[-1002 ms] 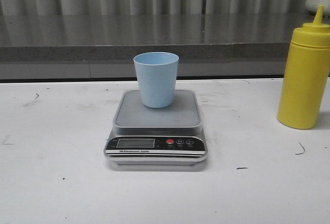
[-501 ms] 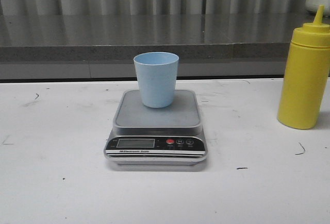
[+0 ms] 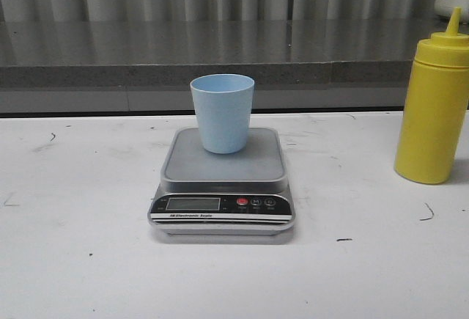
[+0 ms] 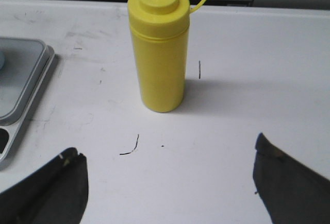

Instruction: Pour seasoning into cup on scale with both arms

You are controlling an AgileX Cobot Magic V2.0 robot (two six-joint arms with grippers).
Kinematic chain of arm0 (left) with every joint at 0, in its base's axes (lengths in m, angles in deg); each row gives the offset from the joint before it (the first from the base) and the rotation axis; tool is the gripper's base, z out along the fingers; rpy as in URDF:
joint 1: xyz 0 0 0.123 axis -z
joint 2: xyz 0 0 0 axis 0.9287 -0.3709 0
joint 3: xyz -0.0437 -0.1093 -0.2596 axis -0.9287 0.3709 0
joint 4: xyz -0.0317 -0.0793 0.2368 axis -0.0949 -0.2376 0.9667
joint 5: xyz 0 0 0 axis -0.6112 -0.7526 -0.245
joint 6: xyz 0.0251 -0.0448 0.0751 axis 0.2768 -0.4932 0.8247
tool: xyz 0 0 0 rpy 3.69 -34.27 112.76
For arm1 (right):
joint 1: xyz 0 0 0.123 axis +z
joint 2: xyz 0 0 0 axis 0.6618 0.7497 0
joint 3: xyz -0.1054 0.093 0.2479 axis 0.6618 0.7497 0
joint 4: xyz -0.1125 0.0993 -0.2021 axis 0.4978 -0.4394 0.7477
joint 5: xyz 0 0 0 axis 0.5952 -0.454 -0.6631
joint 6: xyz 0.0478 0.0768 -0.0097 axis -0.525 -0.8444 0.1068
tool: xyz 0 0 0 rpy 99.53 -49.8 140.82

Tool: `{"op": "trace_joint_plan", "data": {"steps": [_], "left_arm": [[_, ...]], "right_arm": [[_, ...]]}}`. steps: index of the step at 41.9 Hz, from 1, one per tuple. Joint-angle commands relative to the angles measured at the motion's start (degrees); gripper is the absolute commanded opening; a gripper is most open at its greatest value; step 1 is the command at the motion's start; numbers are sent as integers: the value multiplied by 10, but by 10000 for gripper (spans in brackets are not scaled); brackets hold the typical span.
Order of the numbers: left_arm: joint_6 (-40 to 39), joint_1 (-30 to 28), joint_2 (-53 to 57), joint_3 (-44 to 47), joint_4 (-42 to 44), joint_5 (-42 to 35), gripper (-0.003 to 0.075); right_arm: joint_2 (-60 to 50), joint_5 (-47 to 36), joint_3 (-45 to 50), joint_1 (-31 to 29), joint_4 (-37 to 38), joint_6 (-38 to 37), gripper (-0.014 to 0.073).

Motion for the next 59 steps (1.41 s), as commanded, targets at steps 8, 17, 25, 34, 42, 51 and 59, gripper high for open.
{"op": "trace_joint_plan", "data": {"steps": [8, 17, 25, 34, 42, 51, 59], "left_arm": [[-2, 4, -1, -16, -6, -39, 409], [-2, 4, -1, -16, -6, -39, 409], [-2, 4, -1, -16, -6, -39, 409], [-2, 4, -1, -16, -6, -39, 409], [-2, 4, -1, -16, -6, -39, 409], [-2, 4, -1, -16, -6, -39, 409], [-2, 4, -1, -16, -6, -39, 409]], "right_arm": [[85, -49, -29, 42, -5, 9, 664], [158, -89, -27, 42, -22, 9, 664], [187, -229, 5, 42, -24, 9, 664], [200, -490, 110, 42, -24, 8, 664], [275, -609, 126, 42, -23, 9, 664], [385, -757, 126, 42, -23, 7, 664], [468, -888, 124, 42, -23, -9, 664]]}}
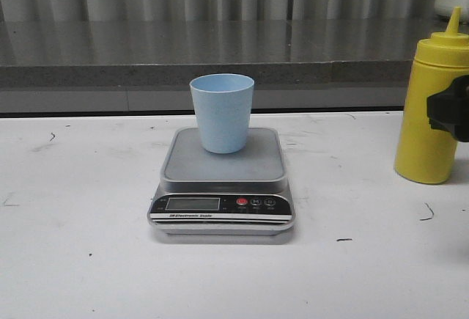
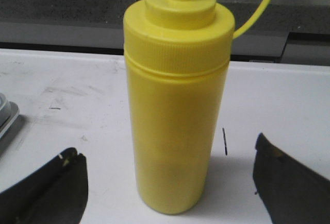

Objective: Pour seasoning into cup on scale with both arms
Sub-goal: 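Close the right gripper around the yellow squeeze bottle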

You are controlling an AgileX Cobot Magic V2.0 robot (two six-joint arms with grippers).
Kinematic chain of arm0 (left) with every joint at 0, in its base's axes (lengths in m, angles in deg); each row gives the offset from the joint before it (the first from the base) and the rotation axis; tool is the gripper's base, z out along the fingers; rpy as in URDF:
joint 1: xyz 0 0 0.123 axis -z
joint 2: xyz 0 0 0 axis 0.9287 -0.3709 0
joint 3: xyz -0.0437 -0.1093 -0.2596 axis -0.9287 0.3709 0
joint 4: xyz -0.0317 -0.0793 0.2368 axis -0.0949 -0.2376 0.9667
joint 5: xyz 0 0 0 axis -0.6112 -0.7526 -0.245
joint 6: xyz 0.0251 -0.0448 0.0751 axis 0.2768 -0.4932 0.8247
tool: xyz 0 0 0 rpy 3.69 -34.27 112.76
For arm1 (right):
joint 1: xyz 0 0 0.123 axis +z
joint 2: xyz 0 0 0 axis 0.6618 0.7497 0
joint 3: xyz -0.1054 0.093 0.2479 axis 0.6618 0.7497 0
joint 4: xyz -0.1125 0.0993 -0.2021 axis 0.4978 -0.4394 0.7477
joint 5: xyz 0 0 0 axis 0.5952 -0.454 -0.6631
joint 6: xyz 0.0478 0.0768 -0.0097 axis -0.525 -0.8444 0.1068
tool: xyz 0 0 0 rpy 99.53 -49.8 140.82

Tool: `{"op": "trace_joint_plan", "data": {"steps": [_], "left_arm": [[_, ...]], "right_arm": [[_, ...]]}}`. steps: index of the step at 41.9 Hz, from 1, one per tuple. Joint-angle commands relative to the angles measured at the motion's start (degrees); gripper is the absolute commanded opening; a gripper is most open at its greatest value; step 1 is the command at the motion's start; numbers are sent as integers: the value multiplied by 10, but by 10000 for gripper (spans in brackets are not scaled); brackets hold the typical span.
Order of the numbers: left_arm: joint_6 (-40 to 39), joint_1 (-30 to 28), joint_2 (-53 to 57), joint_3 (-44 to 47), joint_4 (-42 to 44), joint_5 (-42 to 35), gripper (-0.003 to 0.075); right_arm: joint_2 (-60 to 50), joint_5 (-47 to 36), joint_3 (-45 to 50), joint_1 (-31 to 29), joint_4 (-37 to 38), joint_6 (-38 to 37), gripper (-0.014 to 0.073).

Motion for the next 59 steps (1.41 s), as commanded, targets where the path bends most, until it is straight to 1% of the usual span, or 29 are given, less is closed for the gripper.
{"op": "trace_joint_plan", "data": {"steps": [1, 8, 17, 23, 31, 40, 45, 55, 57, 59], "left_arm": [[-2, 4, -1, -16, -5, -39, 409], [-2, 4, -1, -16, -5, -39, 409], [-2, 4, -1, -16, -5, -39, 409], [-2, 4, -1, -16, -5, -39, 409], [-2, 4, -1, -16, -5, -39, 409], [-2, 4, -1, -16, -5, -39, 409], [-2, 4, -1, -16, -5, -39, 409], [-2, 4, -1, -16, -5, -39, 409], [-2, 4, -1, -16, -5, -39, 409], [-2, 4, -1, -16, -5, -39, 409]], "right_arm": [[27, -114, -13, 1, 0, -12, 664], [76, -163, -18, 1, 0, -22, 664], [127, -159, -67, 0, -3, -22, 664], [161, -157, -103, 0, -31, -22, 664], [207, -153, -160, 0, -32, -22, 664], [242, -153, -191, 0, -39, -22, 657], [249, -153, -197, -2, -44, -22, 578], [249, -159, -199, -7, -41, -22, 335], [246, -163, -199, -7, -37, -20, 307], [240, -162, -197, -7, -31, -12, 297]]}}
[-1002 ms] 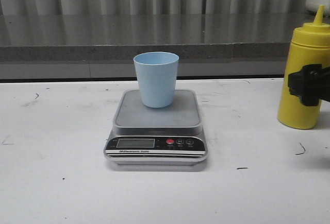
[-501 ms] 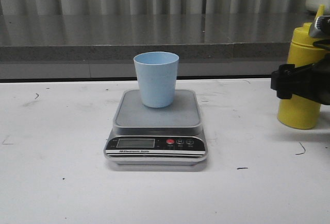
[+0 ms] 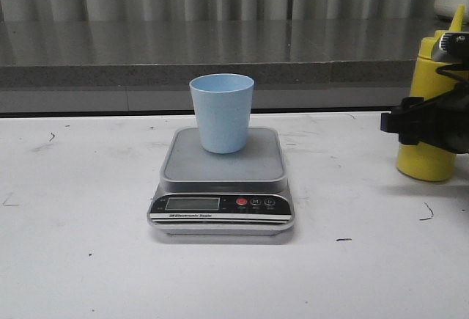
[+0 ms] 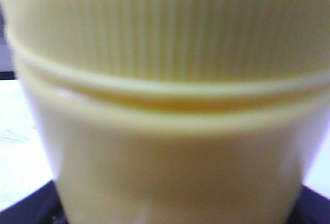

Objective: Pour seasoning into cup on scale with both arms
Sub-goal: 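Close the right gripper around the yellow squeeze bottle, then lift the yellow bottle with the right gripper and tilt it sideways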

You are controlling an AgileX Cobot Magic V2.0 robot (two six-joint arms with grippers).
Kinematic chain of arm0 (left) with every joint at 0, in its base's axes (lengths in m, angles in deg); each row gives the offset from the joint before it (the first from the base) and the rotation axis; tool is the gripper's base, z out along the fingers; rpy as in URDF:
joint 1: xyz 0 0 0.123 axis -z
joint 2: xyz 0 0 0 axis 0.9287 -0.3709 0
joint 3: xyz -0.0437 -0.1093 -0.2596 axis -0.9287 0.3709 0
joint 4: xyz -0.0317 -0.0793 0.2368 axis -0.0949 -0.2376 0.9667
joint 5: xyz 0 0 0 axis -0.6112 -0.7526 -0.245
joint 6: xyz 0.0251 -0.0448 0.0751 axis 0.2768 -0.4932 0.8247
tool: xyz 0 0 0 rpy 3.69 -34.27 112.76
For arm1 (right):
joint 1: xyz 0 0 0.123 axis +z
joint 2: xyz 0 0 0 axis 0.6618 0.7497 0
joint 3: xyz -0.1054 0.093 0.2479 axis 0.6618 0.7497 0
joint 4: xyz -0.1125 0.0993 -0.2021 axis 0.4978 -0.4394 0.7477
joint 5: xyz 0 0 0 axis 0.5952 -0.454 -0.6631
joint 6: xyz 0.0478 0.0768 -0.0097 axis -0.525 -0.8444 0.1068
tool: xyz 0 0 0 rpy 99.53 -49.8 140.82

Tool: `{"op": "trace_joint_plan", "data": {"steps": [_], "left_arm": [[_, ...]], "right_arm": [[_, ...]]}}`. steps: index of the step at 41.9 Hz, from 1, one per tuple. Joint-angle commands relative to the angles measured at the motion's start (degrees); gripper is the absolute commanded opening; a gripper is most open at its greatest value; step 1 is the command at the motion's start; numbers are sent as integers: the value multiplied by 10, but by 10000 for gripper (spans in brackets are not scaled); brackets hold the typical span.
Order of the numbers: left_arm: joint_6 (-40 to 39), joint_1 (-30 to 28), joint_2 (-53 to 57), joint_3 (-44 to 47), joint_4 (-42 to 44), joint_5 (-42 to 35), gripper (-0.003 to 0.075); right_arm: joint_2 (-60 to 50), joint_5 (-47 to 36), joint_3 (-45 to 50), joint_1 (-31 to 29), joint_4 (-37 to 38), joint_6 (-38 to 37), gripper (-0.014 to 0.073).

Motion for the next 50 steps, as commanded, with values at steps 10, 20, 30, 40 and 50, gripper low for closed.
{"op": "trace_joint_plan", "data": {"steps": [10, 20, 30, 40, 50], "left_arm": [[-2, 4, -1, -16, -5, -39, 409], [-2, 4, -1, -16, -5, -39, 409], [-2, 4, -1, -16, -5, -39, 409], [-2, 4, -1, -16, -5, -39, 409], [-2, 4, -1, -16, -5, -39, 409]], "right_arm": [[-144, 34, 0, -5, 74, 103, 298], [-293, 338, -67, 22, 112, 339, 298], [-327, 597, -197, 98, 76, 568, 298], [-294, 669, -286, 140, 85, 615, 298], [-246, 724, -343, 152, 118, 615, 298]]}}
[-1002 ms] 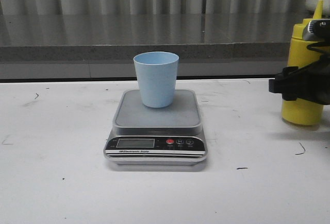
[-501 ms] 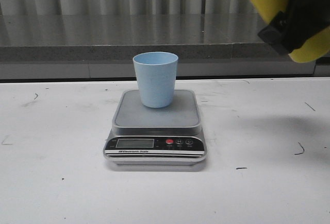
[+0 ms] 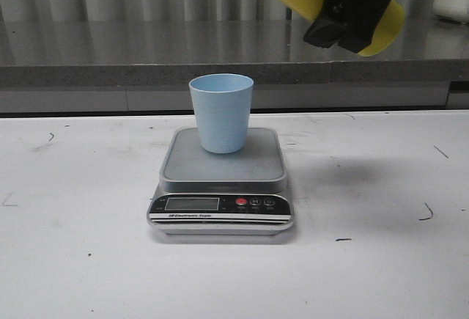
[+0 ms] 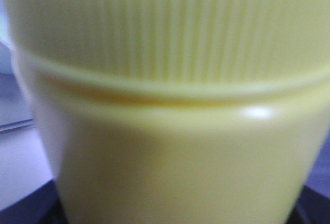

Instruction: Pour seasoning into cup on scale with both arms

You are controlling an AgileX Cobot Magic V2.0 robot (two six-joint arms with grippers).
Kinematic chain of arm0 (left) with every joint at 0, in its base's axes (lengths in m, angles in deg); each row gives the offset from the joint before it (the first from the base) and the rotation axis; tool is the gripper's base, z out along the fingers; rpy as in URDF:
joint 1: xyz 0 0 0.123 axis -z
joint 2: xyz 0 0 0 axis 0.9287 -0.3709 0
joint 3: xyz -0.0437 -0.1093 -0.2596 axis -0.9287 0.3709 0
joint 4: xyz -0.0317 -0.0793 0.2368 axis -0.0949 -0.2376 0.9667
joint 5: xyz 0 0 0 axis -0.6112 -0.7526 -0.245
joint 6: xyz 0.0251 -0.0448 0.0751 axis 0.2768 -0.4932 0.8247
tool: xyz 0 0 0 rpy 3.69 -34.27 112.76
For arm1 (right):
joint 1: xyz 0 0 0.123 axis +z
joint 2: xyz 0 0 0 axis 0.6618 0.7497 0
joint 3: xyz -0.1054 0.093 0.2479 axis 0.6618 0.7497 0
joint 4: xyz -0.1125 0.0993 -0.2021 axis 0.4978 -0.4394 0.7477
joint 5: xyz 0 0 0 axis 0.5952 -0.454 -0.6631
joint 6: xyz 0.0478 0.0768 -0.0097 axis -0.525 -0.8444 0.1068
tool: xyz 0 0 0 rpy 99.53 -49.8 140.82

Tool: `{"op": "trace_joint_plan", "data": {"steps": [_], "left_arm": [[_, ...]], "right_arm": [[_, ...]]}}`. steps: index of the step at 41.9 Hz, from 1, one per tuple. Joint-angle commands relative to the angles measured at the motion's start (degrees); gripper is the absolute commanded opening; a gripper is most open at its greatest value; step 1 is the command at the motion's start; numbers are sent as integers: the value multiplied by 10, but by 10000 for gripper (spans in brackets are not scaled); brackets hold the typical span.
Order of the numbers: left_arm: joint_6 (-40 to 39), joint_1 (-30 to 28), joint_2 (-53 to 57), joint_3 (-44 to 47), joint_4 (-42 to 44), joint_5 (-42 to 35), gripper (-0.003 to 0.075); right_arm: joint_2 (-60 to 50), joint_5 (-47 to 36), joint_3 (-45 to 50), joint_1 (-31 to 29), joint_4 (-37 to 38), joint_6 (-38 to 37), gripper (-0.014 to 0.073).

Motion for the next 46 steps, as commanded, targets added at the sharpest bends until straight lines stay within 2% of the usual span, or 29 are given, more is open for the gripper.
{"op": "trace_joint_plan", "data": {"steps": [1, 12, 19, 22, 26, 28, 32, 46], "left_arm": [[-2, 4, -1, -16, -5, -39, 409], [-2, 4, -1, -16, -5, -39, 409], [-2, 4, -1, -16, -5, -39, 409], [-2, 4, -1, -16, -5, -39, 409], [-2, 4, -1, -16, -5, -39, 409], [-2, 4, -1, -16, -5, -39, 409], [-2, 4, -1, -16, -5, -39, 409], [-2, 4, -1, -16, -5, -39, 409]], "right_arm": [[-8, -21, -48, 1, 19, 8, 298], [19, 29, -93, 1, 57, -11, 298], [42, 110, -140, 1, 85, -133, 298], [52, 144, -158, 3, 146, -197, 298], [62, 195, -173, 10, 287, -287, 298], [64, 207, -173, 16, 356, -330, 298], [64, 206, -173, 28, 444, -382, 298], [87, 230, -173, 65, 689, -355, 298]]}}
